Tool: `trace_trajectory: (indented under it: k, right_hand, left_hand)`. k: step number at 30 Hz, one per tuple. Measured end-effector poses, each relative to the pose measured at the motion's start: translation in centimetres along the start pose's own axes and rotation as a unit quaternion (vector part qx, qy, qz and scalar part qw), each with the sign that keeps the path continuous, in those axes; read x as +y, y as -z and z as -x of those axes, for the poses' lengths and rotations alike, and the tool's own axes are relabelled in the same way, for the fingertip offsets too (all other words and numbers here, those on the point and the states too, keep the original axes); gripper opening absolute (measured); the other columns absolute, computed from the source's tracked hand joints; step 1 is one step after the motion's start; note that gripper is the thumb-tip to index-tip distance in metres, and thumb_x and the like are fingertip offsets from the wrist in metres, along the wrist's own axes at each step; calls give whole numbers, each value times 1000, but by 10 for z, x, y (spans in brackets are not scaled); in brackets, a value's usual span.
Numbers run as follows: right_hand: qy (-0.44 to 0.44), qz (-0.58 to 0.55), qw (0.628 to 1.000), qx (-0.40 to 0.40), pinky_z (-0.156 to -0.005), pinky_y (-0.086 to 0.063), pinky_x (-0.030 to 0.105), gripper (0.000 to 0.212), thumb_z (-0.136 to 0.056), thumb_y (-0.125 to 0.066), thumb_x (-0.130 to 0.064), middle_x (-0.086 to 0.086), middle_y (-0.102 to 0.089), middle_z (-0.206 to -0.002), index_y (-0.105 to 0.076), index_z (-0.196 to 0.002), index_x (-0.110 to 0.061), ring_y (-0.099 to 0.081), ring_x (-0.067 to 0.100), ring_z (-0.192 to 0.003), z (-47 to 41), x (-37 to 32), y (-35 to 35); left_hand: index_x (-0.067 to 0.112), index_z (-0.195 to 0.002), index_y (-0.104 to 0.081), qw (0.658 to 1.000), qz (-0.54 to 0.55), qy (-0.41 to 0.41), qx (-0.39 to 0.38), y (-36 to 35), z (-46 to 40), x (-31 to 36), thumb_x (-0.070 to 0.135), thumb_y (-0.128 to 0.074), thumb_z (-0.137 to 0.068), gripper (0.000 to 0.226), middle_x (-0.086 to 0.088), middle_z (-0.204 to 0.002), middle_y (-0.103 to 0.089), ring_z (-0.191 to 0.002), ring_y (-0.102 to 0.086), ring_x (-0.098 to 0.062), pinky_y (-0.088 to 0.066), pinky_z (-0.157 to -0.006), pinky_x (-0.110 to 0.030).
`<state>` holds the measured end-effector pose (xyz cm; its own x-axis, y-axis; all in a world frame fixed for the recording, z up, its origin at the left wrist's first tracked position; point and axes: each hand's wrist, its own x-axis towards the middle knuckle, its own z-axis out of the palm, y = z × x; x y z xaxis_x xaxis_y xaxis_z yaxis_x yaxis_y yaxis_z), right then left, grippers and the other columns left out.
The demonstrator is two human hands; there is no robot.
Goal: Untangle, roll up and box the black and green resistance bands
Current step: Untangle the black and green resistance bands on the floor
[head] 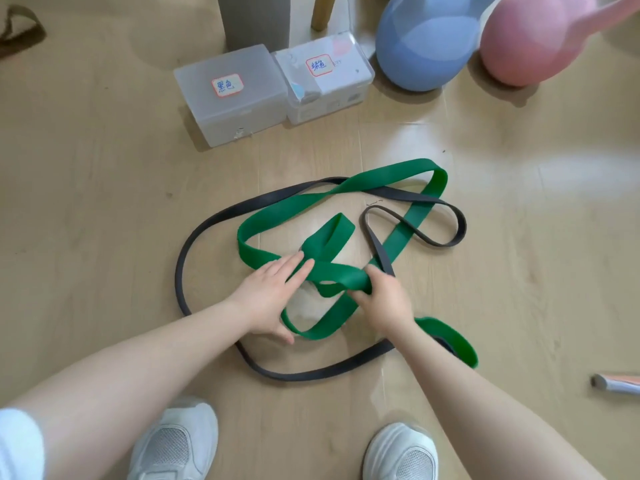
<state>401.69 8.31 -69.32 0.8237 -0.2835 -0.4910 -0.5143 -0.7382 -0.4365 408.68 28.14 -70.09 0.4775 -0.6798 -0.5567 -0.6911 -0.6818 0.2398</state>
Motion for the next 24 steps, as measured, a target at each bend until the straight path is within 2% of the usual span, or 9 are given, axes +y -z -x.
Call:
trace_trajectory:
  k: [2,3,5,6,10,13,18,21,24]
  right_hand:
    - [-26,-132,990,46,-59,-44,26,13,-82,-67,-20,-3,-60,-76,-55,-86,-14,-55,14,-70,-3,-4,20]
    - [-29,-185,980,67,-58,-43,23,13,-82,-68,-19,-4,-60,-75,-56,-85,-14,-54,11,-69,-4,-8,30]
    - [-23,-273,957,97,-61,-45,19,13,-80,-70,-15,-6,-62,-76,-58,-83,-18,-55,5,-67,-3,-18,43]
    - [-19,-311,944,105,-66,-47,18,14,-80,-70,-13,-7,-63,-77,-58,-82,-21,-56,2,-67,-2,-23,46]
    - [-76,-427,892,128,-86,-53,38,22,-81,-68,-15,0,-65,-94,-56,-98,-21,-64,13,-89,-4,-29,46]
    - [-135,-492,850,130,-93,-49,48,48,-81,-69,-23,3,-57,-113,-45,-120,-37,-58,25,-109,-1,-25,41]
    - [-39,-461,885,-56,-95,-49,31,45,-90,-58,-18,-5,-54,-127,-43,-131,-30,-57,14,-114,19,-22,27]
    - [40,-384,913,-128,-97,-40,13,61,-83,-68,-19,-24,-48,-127,-34,-125,-47,-48,-10,-116,28,-33,23]
    - [57,-221,972,-62,-98,-41,21,74,-68,-81,-26,-15,-50,-122,-35,-124,-41,-48,3,-118,31,-47,7]
  left_hand:
    - [18,-145,20,998,-40,-22,47,0,-1,0,43,-77,-66,127,-13,-157,4,-145,-5,-27,-6,-116,-33]
    - [17,-146,14,994,-63,-23,82,0,-3,0,29,-82,-62,128,-19,-154,-13,-141,-21,-30,-19,-113,-35]
    - [13,-145,-16,989,-19,-11,148,7,-9,2,7,-86,-46,121,-24,-135,-47,-121,-52,-34,-44,-97,-38]
    - [13,-143,-22,984,11,-9,178,11,-13,5,3,-85,-47,115,-23,-132,-51,-117,-55,-34,-47,-92,-38]
    - [30,-148,4,957,256,14,139,27,-21,15,13,-70,-77,104,-3,-152,-25,-134,-34,-21,-38,-104,-33]
    - [40,-146,-4,935,340,-18,99,22,-22,20,18,-67,-80,94,2,-151,-26,-130,-38,-16,-45,-96,-30]
    - [43,-139,-27,827,544,12,141,23,-19,17,11,-65,-83,75,5,-141,-42,-126,-43,-11,-38,-103,-26]
    - [56,-128,-26,822,560,-21,100,29,-15,8,4,-64,-82,80,4,-140,-44,-124,-47,-12,-39,-105,-28]
    - [58,-130,-25,818,570,-80,23,34,-6,7,-11,-45,-85,85,6,-143,-41,-122,-49,-5,-40,-104,-22]
